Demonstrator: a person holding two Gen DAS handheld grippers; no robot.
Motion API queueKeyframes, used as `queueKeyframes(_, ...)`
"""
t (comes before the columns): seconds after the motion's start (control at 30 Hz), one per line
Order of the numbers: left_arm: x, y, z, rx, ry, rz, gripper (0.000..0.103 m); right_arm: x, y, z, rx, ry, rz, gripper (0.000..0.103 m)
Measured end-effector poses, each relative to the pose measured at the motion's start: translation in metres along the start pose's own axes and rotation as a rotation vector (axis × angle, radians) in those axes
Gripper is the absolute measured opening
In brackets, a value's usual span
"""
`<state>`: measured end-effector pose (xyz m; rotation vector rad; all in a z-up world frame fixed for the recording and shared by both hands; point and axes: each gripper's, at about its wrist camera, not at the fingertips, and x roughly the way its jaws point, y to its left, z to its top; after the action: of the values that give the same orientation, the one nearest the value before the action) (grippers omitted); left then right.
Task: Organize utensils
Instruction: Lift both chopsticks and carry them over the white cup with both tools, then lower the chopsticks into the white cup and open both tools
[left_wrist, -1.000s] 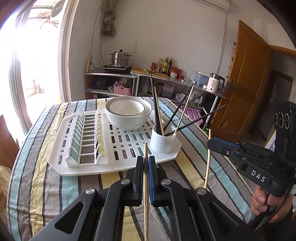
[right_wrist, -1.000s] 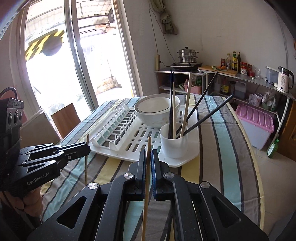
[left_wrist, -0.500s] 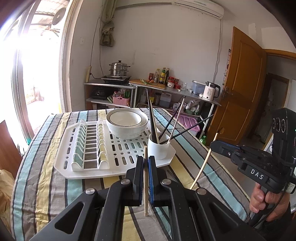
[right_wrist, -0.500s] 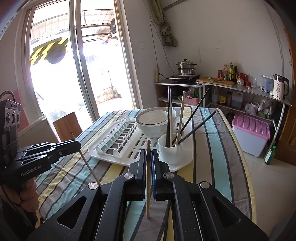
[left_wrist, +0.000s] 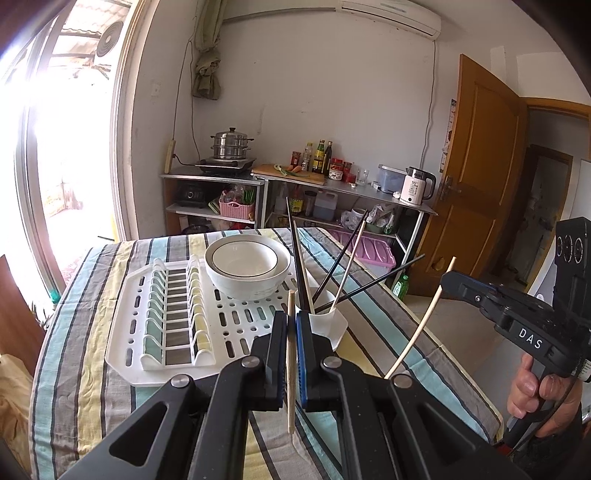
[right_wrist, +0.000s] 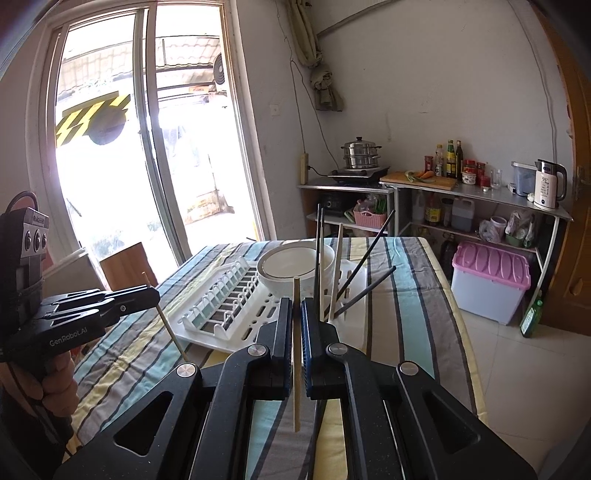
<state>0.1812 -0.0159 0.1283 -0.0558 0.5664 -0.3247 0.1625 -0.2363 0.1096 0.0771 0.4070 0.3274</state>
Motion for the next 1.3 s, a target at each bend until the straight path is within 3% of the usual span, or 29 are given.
queueKeyframes(0.77, 0.066, -0.005, 0.107, -0.004, -0.051, -0.063, 0.005, 0.063, -0.021, 0.061, 0.034, -0.076, 0.017, 0.005)
queueKeyframes(1.3, 0.112, -0.003, 0.118, -0.019, -0.036, -0.061, 0.005, 0.093, -0.031, 0.066, 0.037, -0.059, -0.008, 0.005)
